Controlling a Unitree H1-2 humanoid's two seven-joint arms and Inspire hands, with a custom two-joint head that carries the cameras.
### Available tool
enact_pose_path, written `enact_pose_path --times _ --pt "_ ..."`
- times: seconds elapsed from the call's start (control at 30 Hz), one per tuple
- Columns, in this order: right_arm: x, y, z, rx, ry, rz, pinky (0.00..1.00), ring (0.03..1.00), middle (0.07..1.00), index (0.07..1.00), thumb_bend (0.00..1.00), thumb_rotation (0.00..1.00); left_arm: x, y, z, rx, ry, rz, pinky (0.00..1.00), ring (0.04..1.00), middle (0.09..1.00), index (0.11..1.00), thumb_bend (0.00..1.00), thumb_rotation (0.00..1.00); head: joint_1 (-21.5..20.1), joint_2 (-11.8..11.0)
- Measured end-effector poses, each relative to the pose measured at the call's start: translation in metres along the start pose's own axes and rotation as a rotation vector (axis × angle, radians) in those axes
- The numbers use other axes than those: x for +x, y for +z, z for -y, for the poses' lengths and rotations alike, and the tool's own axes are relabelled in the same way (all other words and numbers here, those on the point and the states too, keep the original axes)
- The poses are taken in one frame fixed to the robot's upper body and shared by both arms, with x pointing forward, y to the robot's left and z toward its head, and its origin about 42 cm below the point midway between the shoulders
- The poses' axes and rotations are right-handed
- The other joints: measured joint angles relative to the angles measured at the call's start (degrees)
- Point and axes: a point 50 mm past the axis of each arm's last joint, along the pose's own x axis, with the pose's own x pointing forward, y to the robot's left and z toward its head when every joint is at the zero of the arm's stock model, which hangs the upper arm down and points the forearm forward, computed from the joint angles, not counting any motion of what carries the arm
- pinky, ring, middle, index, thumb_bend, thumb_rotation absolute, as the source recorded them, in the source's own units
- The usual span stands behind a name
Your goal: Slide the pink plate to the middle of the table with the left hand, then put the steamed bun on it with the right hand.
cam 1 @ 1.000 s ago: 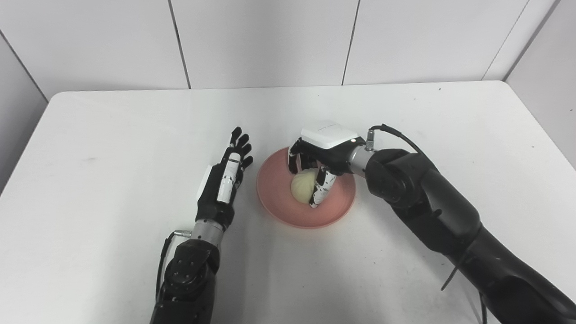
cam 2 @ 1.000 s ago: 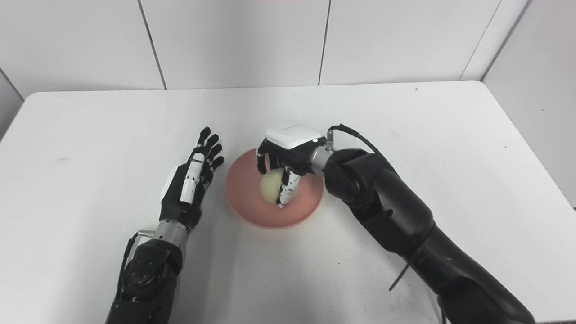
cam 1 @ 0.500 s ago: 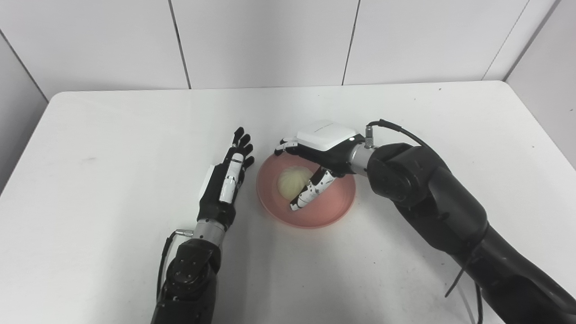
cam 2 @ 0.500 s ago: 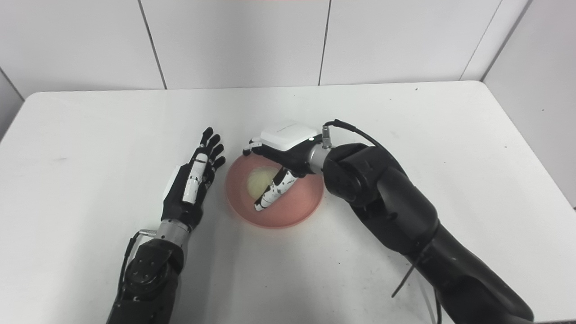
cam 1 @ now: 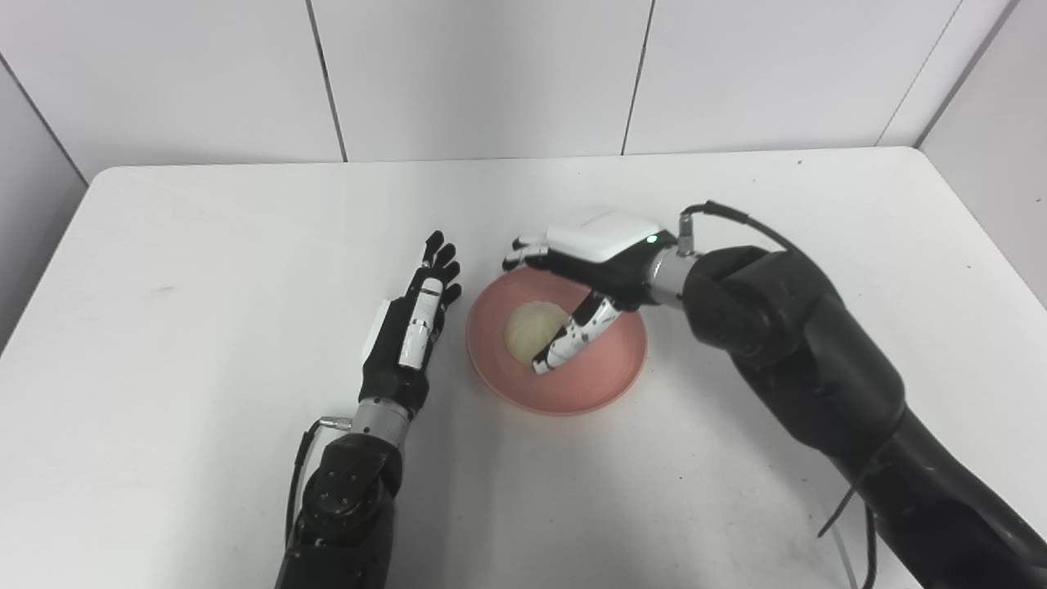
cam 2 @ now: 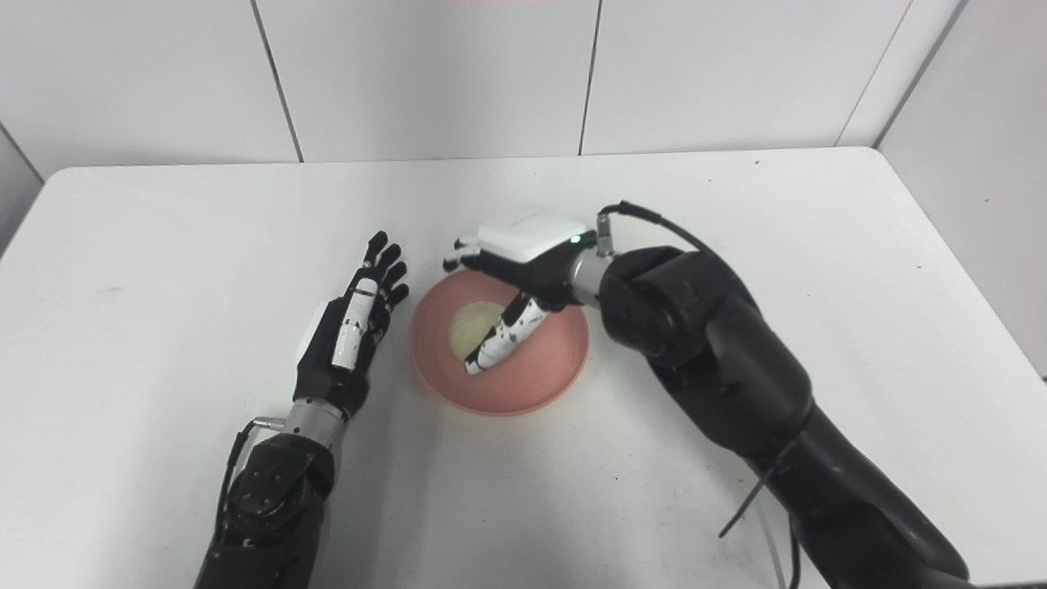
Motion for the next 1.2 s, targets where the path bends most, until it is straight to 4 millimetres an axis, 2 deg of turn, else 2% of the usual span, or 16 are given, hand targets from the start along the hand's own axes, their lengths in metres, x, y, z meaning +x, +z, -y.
enact_pose_path --times 0.1,0.13,0.17,0.23,0.3,0.37,0.47,0.6,0.7,0.73,0.77,0.87,1.07,1.2 --pt "-0.006 -0.010 0.011 0.078 -0.075 -0.002 0.72 0.865 0.917 0.945 0.89 0.76 0.000 0.000 0.000 0.000 0.001 -0.001 0.98 0.994 0.995 1.000 0.29 1.00 0.0 -0.3" --pt "-0.009 -0.015 0.014 0.123 -0.113 -0.007 0.73 0.872 0.929 0.974 0.86 0.84 0.000 0.000 0.000 0.000 0.001 -0.001 0.98 0.995 0.996 1.000 0.30 1.00 0.0 -0.3" --pt "-0.011 -0.020 0.016 0.181 -0.147 -0.019 0.73 0.873 0.931 0.980 0.86 0.85 0.000 0.000 -0.001 0.000 0.002 -0.002 0.98 0.995 0.996 1.000 0.30 1.00 0.0 -0.3" --pt "-0.012 -0.032 0.013 0.278 -0.187 -0.050 0.82 0.927 0.974 0.996 0.81 0.96 0.000 0.000 -0.001 -0.002 0.001 -0.002 0.99 0.997 0.999 1.000 0.30 1.00 0.0 -0.6" --pt "-0.013 -0.045 0.002 0.389 -0.205 -0.082 0.88 0.966 0.995 1.000 0.79 0.99 0.000 0.001 -0.002 -0.003 0.001 -0.001 0.99 0.998 1.000 1.000 0.30 1.00 0.0 -0.8" --pt "-0.015 -0.055 -0.015 0.500 -0.209 -0.111 0.93 0.993 0.999 1.000 0.77 1.00 -0.001 0.001 -0.004 -0.007 0.002 0.000 0.98 0.998 1.000 1.000 0.30 1.00 -0.1 -1.1" --pt "-0.021 -0.066 -0.043 0.720 -0.264 -0.120 0.96 1.000 1.000 1.000 0.75 1.00 -0.001 0.001 -0.007 -0.016 0.005 0.001 0.98 0.997 1.000 1.000 0.30 1.00 -0.3 -1.5" --pt "-0.017 -0.069 -0.080 1.018 -0.335 -0.098 1.00 1.000 1.000 1.000 0.71 1.00 -0.002 0.000 -0.010 -0.008 0.009 0.002 0.97 0.995 1.000 1.000 0.31 1.00 -0.1 -1.9" --pt "-0.012 -0.065 -0.107 1.174 -0.418 -0.105 1.00 1.000 1.000 1.000 0.58 1.00 -0.004 -0.001 -0.011 -0.006 0.008 0.002 0.98 0.996 1.000 1.000 0.33 1.00 0.1 -2.3" --pt "-0.011 -0.062 -0.117 1.202 -0.450 -0.114 1.00 1.000 1.000 1.000 0.50 1.00 -0.004 -0.001 -0.011 -0.006 0.010 0.002 0.98 0.995 1.000 1.000 0.34 1.00 0.1 -2.3" --pt "-0.010 -0.059 -0.127 1.222 -0.481 -0.118 1.00 1.000 1.000 1.000 0.49 1.00 -0.005 -0.002 -0.011 -0.006 0.011 0.004 0.98 0.995 1.000 1.000 0.34 1.00 0.1 -2.3" --pt "-0.009 -0.055 -0.147 1.258 -0.559 -0.114 1.00 1.000 1.000 1.000 0.37 1.00 -0.008 -0.003 -0.013 -0.008 0.018 0.010 1.00 0.999 1.000 1.000 0.35 1.00 0.3 -2.6" --pt "-0.011 -0.052 -0.173 1.278 -0.663 -0.092 1.00 1.000 1.000 1.000 0.26 1.00 -0.010 -0.003 -0.015 -0.010 0.027 0.010 1.00 1.000 1.000 1.000 0.36 1.00 0.8 -3.3" --pt "-0.009 -0.046 -0.185 1.317 -0.678 -0.086 1.00 1.000 1.000 1.000 0.26 1.00 -0.011 -0.003 -0.015 -0.010 0.029 0.013 1.00 1.000 1.000 1.000 0.37 1.00 1.1 -3.7"
